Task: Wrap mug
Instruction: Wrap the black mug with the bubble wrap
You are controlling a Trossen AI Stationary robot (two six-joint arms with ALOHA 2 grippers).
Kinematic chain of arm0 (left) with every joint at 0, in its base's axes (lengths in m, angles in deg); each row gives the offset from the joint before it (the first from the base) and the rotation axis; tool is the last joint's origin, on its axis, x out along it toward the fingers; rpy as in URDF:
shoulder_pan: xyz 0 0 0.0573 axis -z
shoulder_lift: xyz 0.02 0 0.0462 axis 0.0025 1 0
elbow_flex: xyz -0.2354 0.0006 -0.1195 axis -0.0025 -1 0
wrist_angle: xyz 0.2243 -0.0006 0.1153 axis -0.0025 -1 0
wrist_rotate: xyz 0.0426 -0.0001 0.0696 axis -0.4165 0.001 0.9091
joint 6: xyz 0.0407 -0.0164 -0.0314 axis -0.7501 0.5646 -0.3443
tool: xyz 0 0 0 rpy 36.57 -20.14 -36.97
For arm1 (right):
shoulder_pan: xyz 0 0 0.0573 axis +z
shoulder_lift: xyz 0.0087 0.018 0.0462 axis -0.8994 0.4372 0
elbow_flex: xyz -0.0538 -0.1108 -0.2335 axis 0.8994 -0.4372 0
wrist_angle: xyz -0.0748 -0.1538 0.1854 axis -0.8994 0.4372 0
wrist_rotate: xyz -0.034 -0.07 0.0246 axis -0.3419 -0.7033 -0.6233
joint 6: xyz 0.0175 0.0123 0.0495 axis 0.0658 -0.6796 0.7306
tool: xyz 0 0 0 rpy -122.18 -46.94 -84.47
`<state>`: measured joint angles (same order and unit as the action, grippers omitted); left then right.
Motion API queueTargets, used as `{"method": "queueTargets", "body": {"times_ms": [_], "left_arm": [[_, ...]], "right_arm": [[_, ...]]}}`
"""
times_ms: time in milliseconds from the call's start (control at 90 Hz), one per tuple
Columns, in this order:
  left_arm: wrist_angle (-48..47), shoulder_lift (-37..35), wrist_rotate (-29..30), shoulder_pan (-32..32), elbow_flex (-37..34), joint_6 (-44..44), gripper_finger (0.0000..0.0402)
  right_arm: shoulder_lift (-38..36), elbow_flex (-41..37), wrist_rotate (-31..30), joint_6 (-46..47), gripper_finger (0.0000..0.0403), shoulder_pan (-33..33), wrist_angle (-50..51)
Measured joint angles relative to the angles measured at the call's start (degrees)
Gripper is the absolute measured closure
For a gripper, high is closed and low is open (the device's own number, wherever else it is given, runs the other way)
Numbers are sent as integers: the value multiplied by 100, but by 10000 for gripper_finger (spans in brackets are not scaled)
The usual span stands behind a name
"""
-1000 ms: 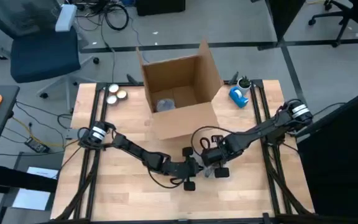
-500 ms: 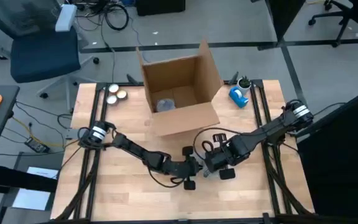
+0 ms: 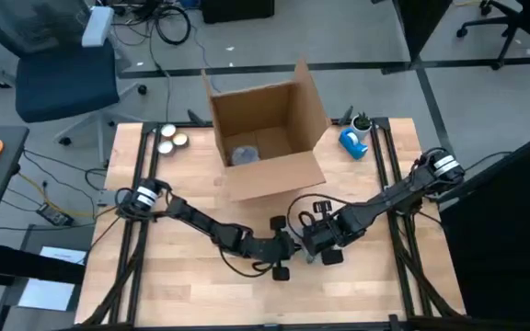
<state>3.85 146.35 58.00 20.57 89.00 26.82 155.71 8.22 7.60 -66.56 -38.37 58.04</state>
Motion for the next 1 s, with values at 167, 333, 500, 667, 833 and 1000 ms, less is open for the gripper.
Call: {"method": "queueTargets", "body": {"times_ms": [167,333,500,667,833,1000], "left_arm": [[9,0,0,2,0,2,402],[5,0,0,2,0,17,402],[-31,0,-96,6,0,17,402],[-33,0,-118,6,0,15,402],[-33,0,-125,30,0,13,402],[-31,0,-138,30,0,13,402]], "right_arm": [[-15,754,-157,-277,403,78,977],[-23,1410,-854,-167,403,139,2386],[-26,1442,-804,202,403,163,2576],[-22,1326,-454,321,403,192,2320],[-24,1026,-488,362,403,202,1961],[-28,570,-333,341,403,194,1312]]}}
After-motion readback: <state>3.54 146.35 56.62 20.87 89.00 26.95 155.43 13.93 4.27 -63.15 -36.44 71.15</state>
